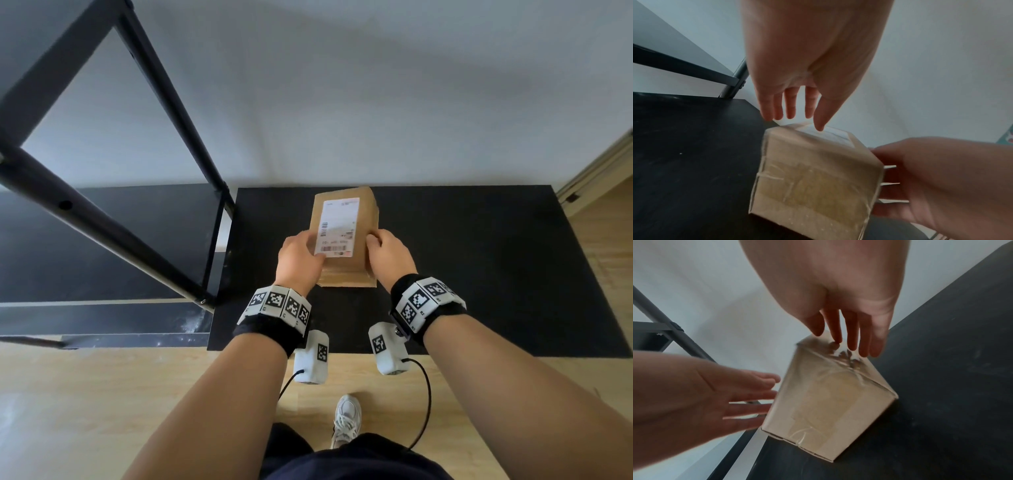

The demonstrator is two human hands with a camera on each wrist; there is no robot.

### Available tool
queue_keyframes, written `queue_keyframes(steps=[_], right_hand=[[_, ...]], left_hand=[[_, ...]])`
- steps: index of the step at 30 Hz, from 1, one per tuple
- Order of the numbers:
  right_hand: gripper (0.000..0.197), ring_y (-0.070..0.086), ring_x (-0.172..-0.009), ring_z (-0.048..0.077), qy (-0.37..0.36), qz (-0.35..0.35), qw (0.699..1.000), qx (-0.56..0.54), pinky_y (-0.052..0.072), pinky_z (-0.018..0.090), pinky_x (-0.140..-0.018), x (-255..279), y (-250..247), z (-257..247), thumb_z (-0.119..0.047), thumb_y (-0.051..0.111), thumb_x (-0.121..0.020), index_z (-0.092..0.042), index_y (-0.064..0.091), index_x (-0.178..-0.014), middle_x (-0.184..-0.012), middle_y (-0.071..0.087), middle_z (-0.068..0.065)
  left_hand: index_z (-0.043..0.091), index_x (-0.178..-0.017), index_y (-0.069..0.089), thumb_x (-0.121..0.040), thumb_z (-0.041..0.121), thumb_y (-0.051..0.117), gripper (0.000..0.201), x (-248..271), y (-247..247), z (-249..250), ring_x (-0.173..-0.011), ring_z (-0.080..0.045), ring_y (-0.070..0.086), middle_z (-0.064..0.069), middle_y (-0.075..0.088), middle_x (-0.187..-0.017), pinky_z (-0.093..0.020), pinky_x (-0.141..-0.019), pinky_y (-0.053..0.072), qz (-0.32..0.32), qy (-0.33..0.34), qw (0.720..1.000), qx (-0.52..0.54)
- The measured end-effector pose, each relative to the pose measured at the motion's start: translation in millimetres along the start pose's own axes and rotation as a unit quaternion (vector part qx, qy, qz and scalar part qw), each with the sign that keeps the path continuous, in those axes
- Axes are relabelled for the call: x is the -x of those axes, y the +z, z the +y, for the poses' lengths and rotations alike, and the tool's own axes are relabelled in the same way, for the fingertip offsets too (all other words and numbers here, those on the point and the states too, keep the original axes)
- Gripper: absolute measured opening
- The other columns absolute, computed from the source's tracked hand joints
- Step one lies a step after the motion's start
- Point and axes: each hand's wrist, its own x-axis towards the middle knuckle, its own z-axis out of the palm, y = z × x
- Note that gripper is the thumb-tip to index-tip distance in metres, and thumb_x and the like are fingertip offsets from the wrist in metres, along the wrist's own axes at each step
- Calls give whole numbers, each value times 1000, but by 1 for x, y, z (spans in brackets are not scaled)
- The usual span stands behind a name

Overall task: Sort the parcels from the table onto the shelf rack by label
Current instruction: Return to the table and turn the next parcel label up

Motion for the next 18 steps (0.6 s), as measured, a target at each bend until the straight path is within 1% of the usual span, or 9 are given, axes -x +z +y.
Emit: queue_keyframes(steps=[3,5,7,9,10,12,14,16,18], right_hand=[[45,59,-114,28,18,-16,1000,6,42,31,-84,4,-4,5,-37,39,-102,-8,54,-133,-126,63,11],[45,60,-113,26,19,-37,999,19,42,29,-82,6,-3,10,-39,44,-101,-9,53,-133,-127,63,8],[48,62,-112,25,21,-54,998,24,48,33,-86,6,-1,15,-41,51,-97,-10,52,-133,-129,63,7],[54,63,-111,26,32,-59,998,21,52,38,-90,6,1,17,-42,57,-93,-10,48,-135,-129,62,8],[56,62,-111,26,35,-62,997,20,52,39,-90,6,1,17,-42,59,-92,-10,46,-136,-130,61,8],[56,62,-113,26,33,-72,997,23,52,39,-91,4,0,14,-40,60,-92,-11,45,-137,-132,60,8],[53,60,-118,26,21,-90,995,32,50,37,-93,0,-3,7,-33,59,-94,-13,43,-140,-135,58,8],[52,58,-121,26,4,-118,991,54,47,36,-94,-4,-5,-1,-25,57,-96,-14,39,-144,-138,57,7],[54,55,-124,26,-16,-147,985,90,45,37,-98,-7,-6,-9,-19,53,-97,-16,36,-148,-141,54,7]], left_hand=[[13,-146,43,-93,17,64,57,1,5,-3,-124,-25,55,-8,50,-142,-33,-97,46,-43,-22,999,-16],[12,-143,45,-94,18,62,52,1,8,-3,-122,-25,58,-7,56,-137,-34,-96,48,-51,-23,998,-13],[11,-141,48,-95,18,61,49,1,10,-3,-119,-24,61,-6,62,-132,-31,-91,50,-49,-27,998,-4],[11,-146,44,-96,20,59,53,1,10,-3,-114,-23,63,-6,64,-126,-29,-85,49,-44,-50,998,0],[11,-148,40,-97,22,58,56,1,10,-4,-110,-23,65,-7,66,-123,-31,-85,51,-42,-61,997,3],[11,-152,35,-96,24,59,62,1,10,-7,-108,-24,67,-8,67,-120,-37,-92,54,-39,-77,996,17],[12,-152,32,-96,22,60,63,2,9,-10,-115,-25,63,-10,61,-131,-36,-95,53,-16,-78,997,15],[14,-150,35,-96,18,60,60,3,5,-10,-126,-27,54,-10,49,-141,-32,-93,48,36,-56,998,-13],[16,-151,34,-95,15,60,62,2,0,-9,-141,-28,38,-9,37,-153,-37,-106,41,75,-29,995,-52]])
